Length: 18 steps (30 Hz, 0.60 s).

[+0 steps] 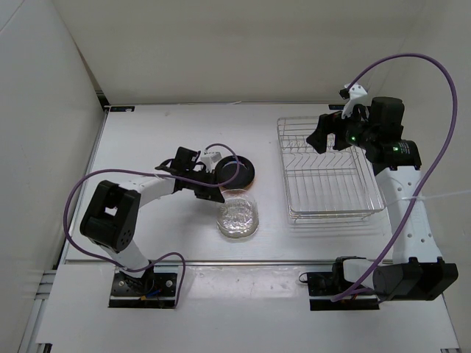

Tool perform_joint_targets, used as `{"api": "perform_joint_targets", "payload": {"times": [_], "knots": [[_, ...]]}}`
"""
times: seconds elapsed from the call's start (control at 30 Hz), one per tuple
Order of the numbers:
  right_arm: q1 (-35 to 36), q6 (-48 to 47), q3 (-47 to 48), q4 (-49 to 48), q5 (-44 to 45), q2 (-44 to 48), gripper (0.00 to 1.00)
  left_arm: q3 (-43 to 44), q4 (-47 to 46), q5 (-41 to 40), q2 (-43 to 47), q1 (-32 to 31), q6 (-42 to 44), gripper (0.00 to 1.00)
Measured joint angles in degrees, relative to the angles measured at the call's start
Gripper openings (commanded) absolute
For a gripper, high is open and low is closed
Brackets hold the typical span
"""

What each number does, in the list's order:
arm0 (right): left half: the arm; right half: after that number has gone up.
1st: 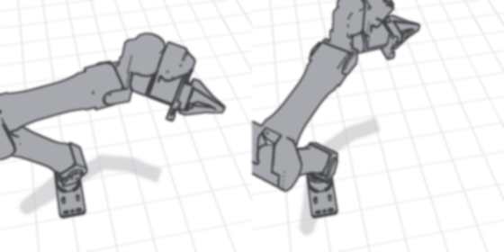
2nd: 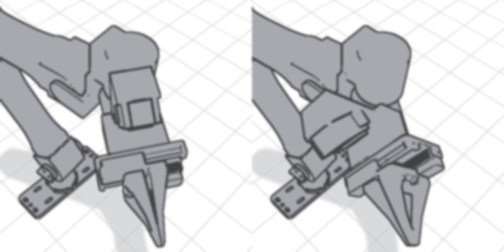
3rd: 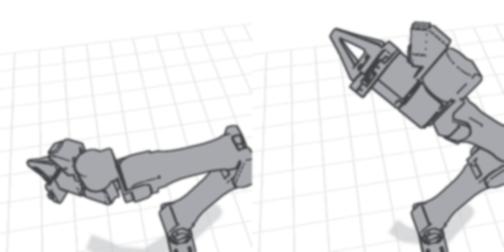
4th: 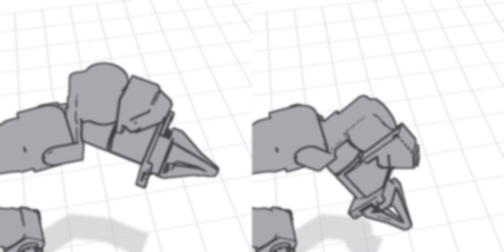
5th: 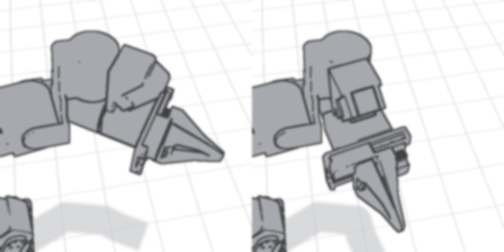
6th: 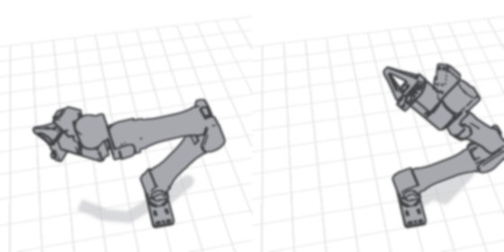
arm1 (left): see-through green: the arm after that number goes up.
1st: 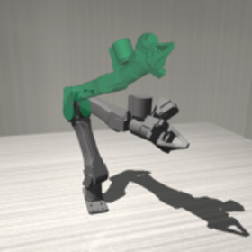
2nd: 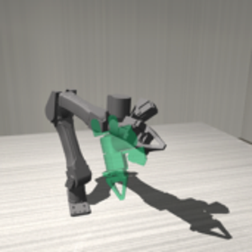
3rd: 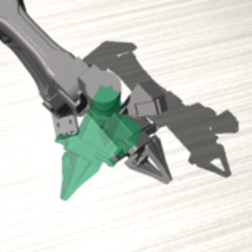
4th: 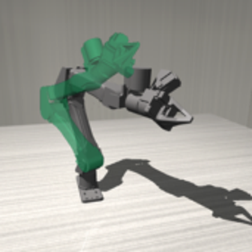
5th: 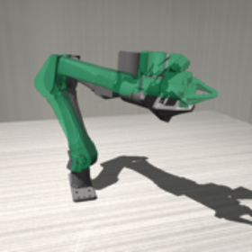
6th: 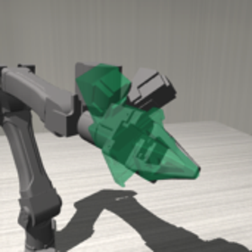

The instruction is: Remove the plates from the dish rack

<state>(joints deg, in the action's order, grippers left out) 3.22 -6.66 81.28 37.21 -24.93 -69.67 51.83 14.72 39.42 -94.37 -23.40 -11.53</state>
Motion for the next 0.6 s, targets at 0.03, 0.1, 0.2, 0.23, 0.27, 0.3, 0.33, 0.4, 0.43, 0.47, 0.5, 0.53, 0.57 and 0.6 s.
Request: {"api": "perform_joint_targets", "payload": {"times": [0.03,0.1,0.2,0.23,0.27,0.3,0.33,0.4,0.43,0.47,0.5,0.53,0.57,0.6], "knots": [[0.0,0.0,0.0,0.0,0.0,0.0,1.0,-0.2,0.0,0.0,0.0,0.0,0.0,0.11],[0.0,0.0,0.0,0.0,0.2,0.0,1.0,-0.8,-0.3,0.0,0.0,0.0,0.1,0.11],[0.0,0.0,0.0,0.0,0.2,0.0,1.0,-1.3,-0.3,-0.2,0.0,0.0,0.1,0.11],[0.0,0.0,0.0,0.0,0.2,0.0,1.0,-1.4,-0.3,-0.2,0.0,-0.1,0.1,0.11],[0.0,0.0,0.0,0.0,0.2,0.0,1.0,-1.5,-0.3,-0.3,0.0,-0.1,0.1,0.11],[0.0,0.0,0.0,0.0,0.2,0.0,1.0,-1.5,-0.3,-0.3,0.0,-0.1,0.1,0.12],[0.0,0.0,0.0,0.0,0.2,0.0,1.0,-1.5,-0.4,-0.4,0.0,-0.2,0.1,0.14],[0.0,0.0,0.0,0.0,0.2,0.0,1.0,-1.5,-0.4,-0.5,-0.1,-0.4,0.1,0.14],[0.0,0.0,0.0,0.0,0.2,0.0,1.0,-1.5,-0.5,-0.5,-0.1,-0.5,0.1,0.15],[0.0,0.0,0.0,0.0,0.2,0.0,1.0,-1.5,-0.6,-0.5,-0.1,-0.6,0.1,0.16],[0.0,0.0,0.0,0.0,0.2,0.0,1.0,-1.5,-0.7,-0.5,-0.1,-0.7,0.1,0.17],[0.0,0.0,0.0,0.0,0.2,0.0,1.0,-1.5,-0.8,-0.5,-0.1,-0.7,0.1,0.19],[0.0,0.0,0.0,0.0,0.2,0.0,1.0,-1.5,-0.9,-0.5,-0.2,-0.7,0.1,0.19],[0.0,0.0,0.0,0.0,0.2,0.0,1.0,-1.5,-1.1,-0.5,-0.3,-0.7,0.1,0.19]]}}
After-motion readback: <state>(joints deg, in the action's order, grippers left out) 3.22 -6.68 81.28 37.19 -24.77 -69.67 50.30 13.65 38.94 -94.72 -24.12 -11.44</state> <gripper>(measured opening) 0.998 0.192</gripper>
